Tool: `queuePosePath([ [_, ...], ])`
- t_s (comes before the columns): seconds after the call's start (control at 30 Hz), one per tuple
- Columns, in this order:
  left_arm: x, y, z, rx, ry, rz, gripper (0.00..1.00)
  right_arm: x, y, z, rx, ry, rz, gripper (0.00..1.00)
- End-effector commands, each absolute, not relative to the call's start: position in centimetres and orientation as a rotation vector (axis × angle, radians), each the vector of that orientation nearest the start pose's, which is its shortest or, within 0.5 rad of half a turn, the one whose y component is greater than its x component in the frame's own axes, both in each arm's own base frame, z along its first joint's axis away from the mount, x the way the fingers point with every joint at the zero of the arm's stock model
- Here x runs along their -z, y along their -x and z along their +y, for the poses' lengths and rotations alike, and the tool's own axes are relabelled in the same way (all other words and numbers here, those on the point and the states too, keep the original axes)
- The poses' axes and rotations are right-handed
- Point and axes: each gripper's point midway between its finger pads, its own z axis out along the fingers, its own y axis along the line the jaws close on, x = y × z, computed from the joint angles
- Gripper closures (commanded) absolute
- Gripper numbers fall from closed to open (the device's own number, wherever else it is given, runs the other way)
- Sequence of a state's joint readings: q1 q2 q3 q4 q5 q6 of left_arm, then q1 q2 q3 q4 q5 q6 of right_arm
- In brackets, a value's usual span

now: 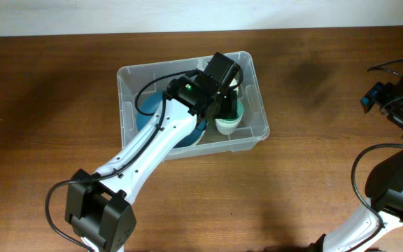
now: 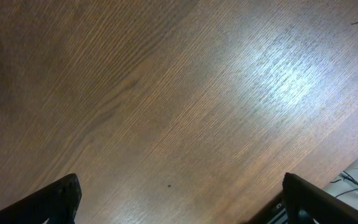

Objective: Pack container
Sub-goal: 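Lift the mint-green cup and lower it onto the cups in the bin, then open the left gripper and retract it toward the front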

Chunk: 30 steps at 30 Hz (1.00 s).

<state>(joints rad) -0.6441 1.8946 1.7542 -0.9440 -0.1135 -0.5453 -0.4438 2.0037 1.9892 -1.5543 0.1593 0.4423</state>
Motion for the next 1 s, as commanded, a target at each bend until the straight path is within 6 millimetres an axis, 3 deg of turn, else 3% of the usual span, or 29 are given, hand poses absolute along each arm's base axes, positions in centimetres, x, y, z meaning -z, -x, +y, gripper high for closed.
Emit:
queuePosePath([
  [0.0,-18.5,-39.4,-26.7,0.225,-0.178,2.620,0.01,-16.5,-32.7,-18.8,0.259,-1.356,2.823,0.01],
  [0.17,-24.3,-40.2,-21.8,0.079,-0.071,2.545,0.01,-16.5,-32.7,-18.8,0.259,-1.356,2.823,0.01],
  [0.33,-28.6,-38.1,-15.8,0.024,0.048,2.526,0.01,-16.5,-32.8,-18.7,0.259,-1.354,2.824,0.01],
  [0.4,-29.4,-37.3,-14.5,0.021,0.071,2.529,0.01,-16.5,-32.8,-18.7,0.259,-1.355,2.824,0.01],
  [0.53,-29.9,-36.0,-13.3,0.004,0.082,2.546,0.01,-16.5,-32.8,-18.8,0.259,-1.355,2.823,0.01],
  [0.97,-28.7,-33.8,-12.2,-0.082,0.030,2.645,0.01,-16.5,-32.7,-18.8,0.259,-1.356,2.823,0.01],
])
